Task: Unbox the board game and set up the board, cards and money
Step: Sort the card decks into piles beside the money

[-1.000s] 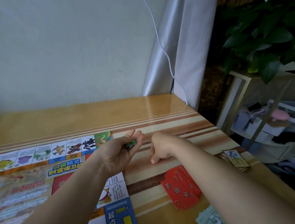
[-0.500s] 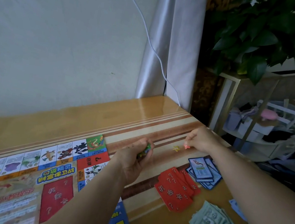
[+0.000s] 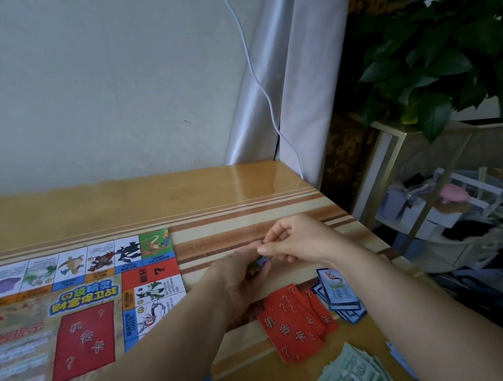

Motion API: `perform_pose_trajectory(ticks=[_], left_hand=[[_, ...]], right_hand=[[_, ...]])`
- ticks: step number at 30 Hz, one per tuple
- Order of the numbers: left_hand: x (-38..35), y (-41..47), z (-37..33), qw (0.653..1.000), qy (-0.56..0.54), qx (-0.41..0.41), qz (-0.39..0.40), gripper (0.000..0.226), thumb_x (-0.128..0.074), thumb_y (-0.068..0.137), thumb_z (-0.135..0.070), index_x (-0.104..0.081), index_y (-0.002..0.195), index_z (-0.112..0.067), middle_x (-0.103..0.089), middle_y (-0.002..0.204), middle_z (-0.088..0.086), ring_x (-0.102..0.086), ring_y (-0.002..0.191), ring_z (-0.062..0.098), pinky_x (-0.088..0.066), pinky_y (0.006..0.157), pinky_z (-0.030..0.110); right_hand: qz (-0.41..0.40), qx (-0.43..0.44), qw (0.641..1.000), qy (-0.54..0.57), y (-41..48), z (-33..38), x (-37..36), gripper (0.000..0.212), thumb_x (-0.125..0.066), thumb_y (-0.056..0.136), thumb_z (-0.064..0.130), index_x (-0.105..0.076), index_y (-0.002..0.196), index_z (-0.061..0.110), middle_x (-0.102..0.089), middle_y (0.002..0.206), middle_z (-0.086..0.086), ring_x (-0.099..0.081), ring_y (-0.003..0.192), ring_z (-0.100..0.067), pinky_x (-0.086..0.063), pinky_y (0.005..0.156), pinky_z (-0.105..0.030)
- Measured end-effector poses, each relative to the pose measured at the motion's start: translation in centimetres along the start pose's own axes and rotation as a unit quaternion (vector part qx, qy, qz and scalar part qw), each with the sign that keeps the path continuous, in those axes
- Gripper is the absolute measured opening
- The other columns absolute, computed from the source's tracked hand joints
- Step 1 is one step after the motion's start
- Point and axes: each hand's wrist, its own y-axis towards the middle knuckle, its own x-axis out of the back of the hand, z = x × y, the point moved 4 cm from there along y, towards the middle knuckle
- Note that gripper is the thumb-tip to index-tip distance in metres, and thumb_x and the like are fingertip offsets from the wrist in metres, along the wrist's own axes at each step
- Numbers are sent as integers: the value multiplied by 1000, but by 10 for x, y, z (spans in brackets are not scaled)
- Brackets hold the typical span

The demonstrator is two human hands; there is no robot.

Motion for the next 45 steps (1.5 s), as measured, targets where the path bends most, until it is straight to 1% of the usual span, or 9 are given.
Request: perform_pose_trajectory(ticks=[4, 9, 16, 21, 25, 31, 35, 40, 45], left_hand=[[0, -1, -3, 999, -11, 22, 32, 23, -56, 93, -12, -62, 107, 5, -60, 112, 24, -63, 92, 30, -58, 52, 31], [8, 0, -8, 998, 14, 13, 57, 32, -44, 92, 9, -58, 121, 5, -56, 118, 26, -62, 92, 31, -57, 59, 29], [14, 0, -11, 998, 56, -16, 27, 28, -45, 91, 13, -63, 111, 5, -60, 101, 23, -64, 82, 27, -58, 58, 26], [20, 1, -13, 993, 106, -41, 12, 24, -48, 89, 14, -62, 107, 7, -63, 97, 25, -65, 89, 32, -57, 68, 30], [26, 0, -19, 991, 121, -56, -14, 19, -50, 88, 14, -62, 100, 7, -60, 93, 21, -61, 81, 27, -58, 58, 26], [45, 10, -37, 991, 79, -89, -53, 17, -55, 85, 13, -64, 95, 2, -56, 110, 20, -56, 91, 27, -56, 50, 23], [39, 6, -33, 993, 77, -78, -32, 16, -56, 86, 13, -64, 95, 3, -57, 108, 22, -59, 90, 27, -58, 52, 24], [21, 4, -21, 996, 68, -56, -21, 17, -54, 89, 11, -65, 98, 2, -59, 95, 17, -59, 84, 22, -58, 57, 22], [12, 5, -16, 998, 53, -40, -4, 20, -56, 90, 6, -64, 107, 2, -60, 96, 14, -59, 82, 18, -51, 75, 30]], right_hand=[[0, -10, 1000, 23, 6, -5, -3, 10, -77, 78, 19, -68, 82, 17, -71, 81, -2, -63, 69, -12, -52, 65, -22], [-3, -7, 1000, 3, 9, -1, -11, 7, -74, 81, 19, -70, 87, 19, -66, 74, 6, -58, 65, -8, -51, 66, -22], [20, -28, 999, -6, 13, 3, -15, 9, -74, 81, 22, -70, 89, 19, -68, 82, 1, -58, 65, -9, -51, 68, -24], [43, -51, 998, 2, 14, 4, -24, 6, -70, 84, 15, -69, 90, 14, -64, 76, -1, -54, 60, -6, -46, 54, -15], [40, -66, 995, 60, 16, 1, -23, 5, -68, 86, 14, -69, 91, 11, -62, 76, -1, -53, 62, -7, -45, 59, -19], [37, -29, 994, -100, 18, -1, -32, 16, -69, 86, 24, -72, 99, 16, -65, 105, 4, -54, 94, -9, -39, 79, -25], [-79, 29, 993, -79, 21, 5, -23, 15, -65, 88, 27, -73, 90, 15, -69, 95, 7, -62, 95, -12, -49, 83, -28], [26, -10, 999, -22, 14, 7, -14, 17, -76, 76, 39, -73, 85, 25, -72, 88, 11, -66, 91, -11, -51, 89, -33], [1, -5, 1000, -13, 10, 8, -10, 8, -78, 77, 26, -71, 81, 27, -70, 87, 8, -65, 93, -15, -52, 87, -32]])
